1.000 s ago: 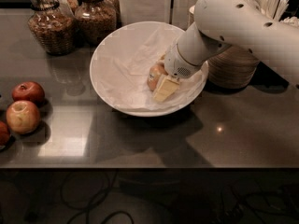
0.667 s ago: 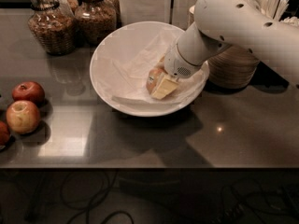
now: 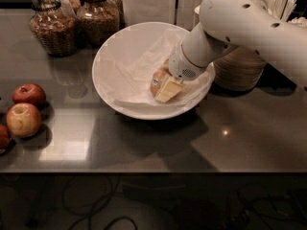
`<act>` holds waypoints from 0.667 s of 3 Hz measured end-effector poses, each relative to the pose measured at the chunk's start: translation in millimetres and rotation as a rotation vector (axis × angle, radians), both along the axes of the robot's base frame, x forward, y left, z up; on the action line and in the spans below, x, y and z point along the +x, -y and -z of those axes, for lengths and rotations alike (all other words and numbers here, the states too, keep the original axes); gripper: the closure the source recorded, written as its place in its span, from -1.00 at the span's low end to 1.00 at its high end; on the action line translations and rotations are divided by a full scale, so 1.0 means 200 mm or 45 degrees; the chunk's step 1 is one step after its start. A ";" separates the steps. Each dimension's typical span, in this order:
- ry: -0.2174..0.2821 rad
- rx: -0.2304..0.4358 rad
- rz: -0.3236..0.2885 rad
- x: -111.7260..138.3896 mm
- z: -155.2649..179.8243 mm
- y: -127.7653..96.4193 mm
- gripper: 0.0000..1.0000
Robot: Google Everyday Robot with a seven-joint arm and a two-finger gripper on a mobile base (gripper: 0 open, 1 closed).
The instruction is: Pick apple from white bowl
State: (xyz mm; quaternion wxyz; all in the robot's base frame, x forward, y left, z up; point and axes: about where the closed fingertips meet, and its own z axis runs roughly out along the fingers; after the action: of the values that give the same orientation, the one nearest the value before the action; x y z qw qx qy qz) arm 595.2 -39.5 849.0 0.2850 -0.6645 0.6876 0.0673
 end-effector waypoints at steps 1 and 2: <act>0.012 0.034 -0.017 0.00 -0.08 0.00 1.00; 0.051 0.137 -0.066 0.01 -0.31 0.01 1.00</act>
Offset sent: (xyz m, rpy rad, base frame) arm 0.0042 -0.0105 0.1291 0.2178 -0.0912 0.0939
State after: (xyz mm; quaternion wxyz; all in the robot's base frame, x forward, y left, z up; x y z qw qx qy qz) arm 596.6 -42.3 911.4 0.3324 -0.6669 0.6597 0.0983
